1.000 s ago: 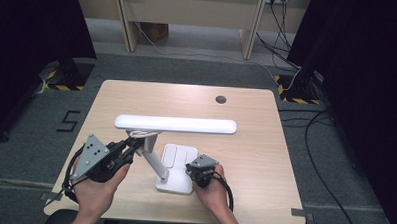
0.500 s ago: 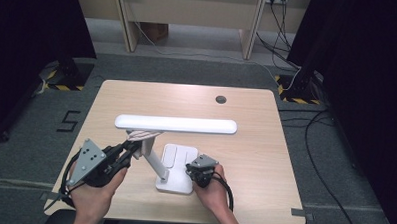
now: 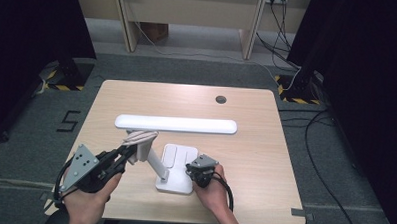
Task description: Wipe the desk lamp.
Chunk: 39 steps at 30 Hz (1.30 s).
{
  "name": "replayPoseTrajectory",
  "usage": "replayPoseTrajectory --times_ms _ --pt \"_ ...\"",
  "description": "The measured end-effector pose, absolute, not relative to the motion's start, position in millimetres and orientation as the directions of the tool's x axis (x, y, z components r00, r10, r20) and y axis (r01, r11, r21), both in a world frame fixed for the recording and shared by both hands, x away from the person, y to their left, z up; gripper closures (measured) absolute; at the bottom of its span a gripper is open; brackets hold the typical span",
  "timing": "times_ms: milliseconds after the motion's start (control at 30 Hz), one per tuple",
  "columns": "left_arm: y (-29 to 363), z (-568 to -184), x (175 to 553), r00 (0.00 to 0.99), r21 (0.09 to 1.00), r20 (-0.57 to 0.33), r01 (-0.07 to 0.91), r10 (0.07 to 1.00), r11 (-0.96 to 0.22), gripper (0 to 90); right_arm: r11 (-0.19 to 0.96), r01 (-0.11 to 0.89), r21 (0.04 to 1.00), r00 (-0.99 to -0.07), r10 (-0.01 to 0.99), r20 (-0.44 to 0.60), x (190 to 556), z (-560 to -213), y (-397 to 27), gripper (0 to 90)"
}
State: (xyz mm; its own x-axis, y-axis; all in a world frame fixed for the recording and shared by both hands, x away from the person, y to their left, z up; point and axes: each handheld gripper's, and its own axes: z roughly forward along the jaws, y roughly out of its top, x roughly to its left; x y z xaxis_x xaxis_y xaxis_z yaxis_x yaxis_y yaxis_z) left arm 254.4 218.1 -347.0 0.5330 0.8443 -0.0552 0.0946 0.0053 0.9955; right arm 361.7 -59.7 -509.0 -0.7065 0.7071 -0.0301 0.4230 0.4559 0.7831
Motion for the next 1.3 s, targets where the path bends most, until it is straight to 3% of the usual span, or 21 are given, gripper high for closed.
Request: replayPoseTrajectory --times_ms 433,767,1300 --pt "248 -359 243 0.507 0.994 -0.041 0.112 0.861 -0.018 82.6 0.456 0.422 0.784 -0.706 0.708 -0.031 362 -509 -60 90.0" --pt "257 -358 263 0.472 0.992 -0.042 0.128 0.881 -0.021 82.6 0.453 0.423 0.785 -0.706 0.708 -0.028 362 -509 -60 90.0" --pt "257 -339 292 0.482 0.993 0.046 0.072 0.875 -0.092 82.0 0.448 0.425 0.787 -0.704 0.709 -0.023 361 -510 -60 90.0"
